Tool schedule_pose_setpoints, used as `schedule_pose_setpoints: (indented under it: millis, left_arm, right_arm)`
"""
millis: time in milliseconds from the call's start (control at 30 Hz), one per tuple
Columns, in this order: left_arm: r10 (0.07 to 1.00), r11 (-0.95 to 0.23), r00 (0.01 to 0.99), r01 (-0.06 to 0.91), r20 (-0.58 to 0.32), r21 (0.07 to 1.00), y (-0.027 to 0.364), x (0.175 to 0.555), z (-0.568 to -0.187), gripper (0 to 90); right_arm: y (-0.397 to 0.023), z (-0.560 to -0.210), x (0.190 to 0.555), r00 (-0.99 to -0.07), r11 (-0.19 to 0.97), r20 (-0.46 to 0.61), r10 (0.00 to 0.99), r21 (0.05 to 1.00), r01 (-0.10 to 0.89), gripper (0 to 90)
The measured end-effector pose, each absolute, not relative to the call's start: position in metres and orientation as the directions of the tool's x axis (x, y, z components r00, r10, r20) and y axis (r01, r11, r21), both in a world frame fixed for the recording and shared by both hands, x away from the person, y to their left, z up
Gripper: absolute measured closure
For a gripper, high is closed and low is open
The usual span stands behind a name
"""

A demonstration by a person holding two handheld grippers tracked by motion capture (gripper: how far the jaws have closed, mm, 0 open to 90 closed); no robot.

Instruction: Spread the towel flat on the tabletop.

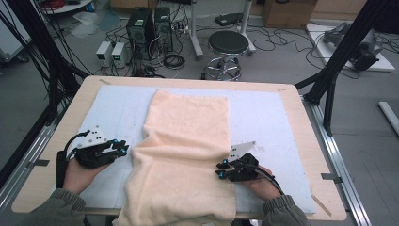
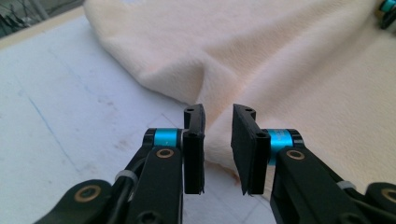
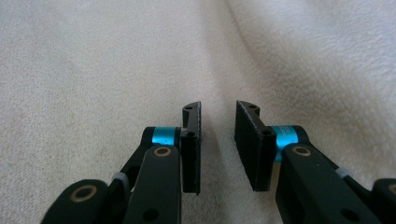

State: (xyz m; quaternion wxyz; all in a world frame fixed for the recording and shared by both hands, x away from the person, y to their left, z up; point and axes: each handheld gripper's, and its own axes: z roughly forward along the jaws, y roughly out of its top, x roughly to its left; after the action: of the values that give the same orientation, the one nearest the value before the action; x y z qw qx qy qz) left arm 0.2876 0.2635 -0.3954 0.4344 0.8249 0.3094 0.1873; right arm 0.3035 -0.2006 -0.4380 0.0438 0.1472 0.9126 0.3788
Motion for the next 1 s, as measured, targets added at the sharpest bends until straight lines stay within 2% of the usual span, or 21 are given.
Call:
schedule_pose_setpoints:
  millis: [300, 467, 567, 633, 833, 1000]
  left_arm:
    - [0.506, -0.51, 0.862, 0.33, -0.033, 0.795, 0.244, 0.275, -0.426, 66.0]
    - [0.475, -0.551, 0.88, 0.319, -0.024, 0.771, 0.225, 0.276, -0.443, 67.2]
    - [0.475, -0.565, 0.88, 0.322, -0.02, 0.76, 0.223, 0.276, -0.44, 80.7]
    - [0.466, -0.589, 0.885, 0.306, 0.006, 0.748, 0.223, 0.273, -0.437, 84.8]
    - [0.46, -0.568, 0.888, 0.27, 0.028, 0.777, 0.239, 0.246, -0.415, 85.6]
    - [0.44, -0.537, 0.896, 0.209, 0.06, 0.817, 0.259, 0.212, -0.388, 85.2]
  right_arm:
    - [-0.203, -0.435, 0.295, -0.958, 0.649, 0.055, 0.28, 0.725, 0.231, 67.3]
    - [-0.199, -0.438, 0.289, -0.967, 0.684, 0.032, 0.253, 0.7, 0.203, 67.1]
    - [-0.198, -0.438, 0.288, -0.967, 0.681, 0.042, 0.251, 0.702, 0.207, 75.3]
    - [-0.197, -0.437, 0.286, -0.973, 0.689, 0.047, 0.228, 0.698, 0.195, 84.8]
    - [-0.197, -0.43, 0.271, -0.982, 0.695, 0.054, 0.179, 0.7, 0.165, 86.2]
    - [-0.202, -0.404, 0.242, -0.993, 0.64, 0.035, 0.116, 0.762, 0.101, 85.0]
